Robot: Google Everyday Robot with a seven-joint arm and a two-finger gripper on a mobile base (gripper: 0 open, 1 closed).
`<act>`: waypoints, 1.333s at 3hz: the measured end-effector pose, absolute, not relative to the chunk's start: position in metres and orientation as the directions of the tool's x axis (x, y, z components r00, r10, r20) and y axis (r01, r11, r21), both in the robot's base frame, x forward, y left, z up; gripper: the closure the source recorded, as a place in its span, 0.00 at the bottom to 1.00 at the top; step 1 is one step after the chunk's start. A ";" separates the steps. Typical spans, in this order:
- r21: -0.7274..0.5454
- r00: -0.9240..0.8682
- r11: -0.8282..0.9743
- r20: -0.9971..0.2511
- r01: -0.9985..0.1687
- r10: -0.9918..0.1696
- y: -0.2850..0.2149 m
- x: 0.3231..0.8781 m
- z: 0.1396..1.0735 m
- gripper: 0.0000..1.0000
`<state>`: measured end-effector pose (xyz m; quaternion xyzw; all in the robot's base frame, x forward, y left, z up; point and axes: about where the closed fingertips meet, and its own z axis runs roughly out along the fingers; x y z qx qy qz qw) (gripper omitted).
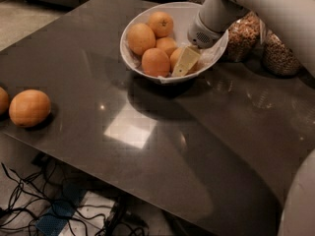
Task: Pick orange from white bowl
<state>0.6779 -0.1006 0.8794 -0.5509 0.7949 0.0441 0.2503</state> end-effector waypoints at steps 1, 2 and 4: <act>-0.183 -0.275 0.378 -0.420 -0.907 -0.864 -0.099 0.679 0.863 0.16; -0.182 -0.276 0.378 -0.419 -0.908 -0.865 -0.099 0.679 0.866 0.35; -0.169 -0.255 0.365 -0.457 -0.915 -0.852 -0.096 0.676 0.873 0.81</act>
Offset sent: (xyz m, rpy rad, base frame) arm 0.0031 -0.0006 -0.0358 -0.0410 0.0816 0.0114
